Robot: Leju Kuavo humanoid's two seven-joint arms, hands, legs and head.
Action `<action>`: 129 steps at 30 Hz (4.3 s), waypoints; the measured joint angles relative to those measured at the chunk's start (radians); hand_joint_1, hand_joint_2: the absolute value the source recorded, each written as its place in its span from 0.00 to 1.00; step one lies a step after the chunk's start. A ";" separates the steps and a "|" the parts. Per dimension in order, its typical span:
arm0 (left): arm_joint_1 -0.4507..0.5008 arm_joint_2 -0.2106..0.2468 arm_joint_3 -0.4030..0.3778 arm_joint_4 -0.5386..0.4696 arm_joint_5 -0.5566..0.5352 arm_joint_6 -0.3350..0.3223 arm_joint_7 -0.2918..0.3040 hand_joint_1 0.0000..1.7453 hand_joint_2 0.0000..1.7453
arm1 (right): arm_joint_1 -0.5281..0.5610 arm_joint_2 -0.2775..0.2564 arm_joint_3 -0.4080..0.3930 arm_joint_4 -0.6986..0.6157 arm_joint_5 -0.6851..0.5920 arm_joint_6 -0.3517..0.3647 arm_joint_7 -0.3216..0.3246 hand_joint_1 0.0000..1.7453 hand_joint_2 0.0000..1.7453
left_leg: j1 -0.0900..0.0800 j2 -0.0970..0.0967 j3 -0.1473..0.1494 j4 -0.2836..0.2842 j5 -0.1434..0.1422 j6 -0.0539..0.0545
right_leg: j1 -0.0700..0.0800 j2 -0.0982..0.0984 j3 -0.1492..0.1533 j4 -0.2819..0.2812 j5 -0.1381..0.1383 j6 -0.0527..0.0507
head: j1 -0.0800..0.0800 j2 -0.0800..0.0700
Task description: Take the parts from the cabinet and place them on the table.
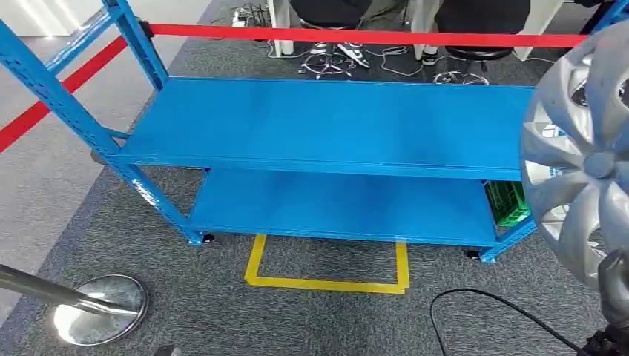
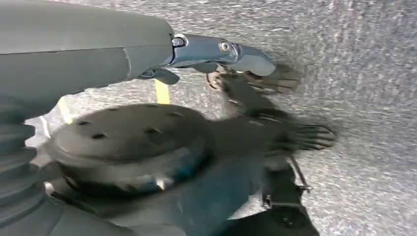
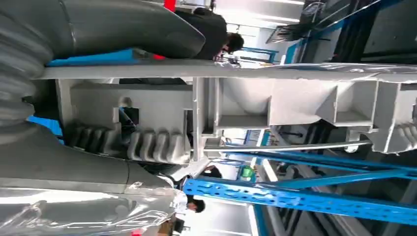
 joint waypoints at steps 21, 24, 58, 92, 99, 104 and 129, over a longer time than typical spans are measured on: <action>0.011 0.001 0.001 0.000 -0.019 -0.006 0.003 0.00 1.00 | 0.002 -0.064 0.001 0.032 -0.208 0.355 0.037 1.00 1.00 | -0.011 0.003 -0.225 0.107 0.050 -0.006 | -0.002 -0.006 0.145 -0.028 -0.114 -0.027 | 0.001 0.000; 0.009 0.001 0.001 0.000 -0.021 -0.007 0.003 0.00 1.00 | 0.002 -0.065 -0.004 0.039 -0.200 0.363 0.037 1.00 1.00 | -0.006 0.003 -0.280 0.334 -0.073 -0.017 | -0.001 -0.006 0.096 -0.024 -0.074 -0.027 | 0.000 0.000; 0.011 0.003 0.008 0.000 -0.026 -0.009 -0.010 0.00 1.00 | 0.004 -0.066 -0.013 0.047 -0.076 0.359 0.021 1.00 1.00 | -0.011 0.010 -0.201 0.249 0.078 -0.002 | 0.004 -0.044 0.064 -0.021 -0.053 -0.025 | -0.005 0.000; 0.000 0.000 0.042 0.000 -0.034 0.073 0.071 0.00 1.00 | 0.054 -0.078 -0.047 -0.016 -0.049 0.350 0.003 1.00 1.00 | -0.006 0.068 -0.114 0.039 0.077 0.001 | 0.004 -0.113 0.085 0.001 -0.074 0.006 | -0.009 0.000; 0.003 0.001 0.043 0.000 -0.038 0.084 0.075 0.00 1.00 | 0.055 -0.089 -0.053 -0.024 -0.049 0.350 0.006 1.00 1.00 | -0.006 -0.005 -0.137 0.036 0.101 0.045 | -0.003 -0.010 -0.013 0.239 -0.217 0.031 | -0.001 0.000; 0.004 0.000 0.046 0.000 -0.037 0.097 0.052 0.00 1.00 | 0.067 -0.089 -0.058 -0.028 -0.045 0.339 0.007 1.00 1.00 | -0.010 -0.078 -0.142 0.042 0.110 0.043 | -0.001 0.008 0.054 0.136 -0.131 0.018 | -0.002 0.000; -0.013 0.029 0.056 0.000 -0.050 0.138 0.103 0.00 1.00 | 0.079 -0.089 -0.047 -0.050 0.011 0.279 -0.055 1.00 1.00 | -0.008 0.003 -0.164 0.047 0.115 0.045 | -0.008 -0.014 0.038 0.191 -0.225 0.032 | 0.002 0.000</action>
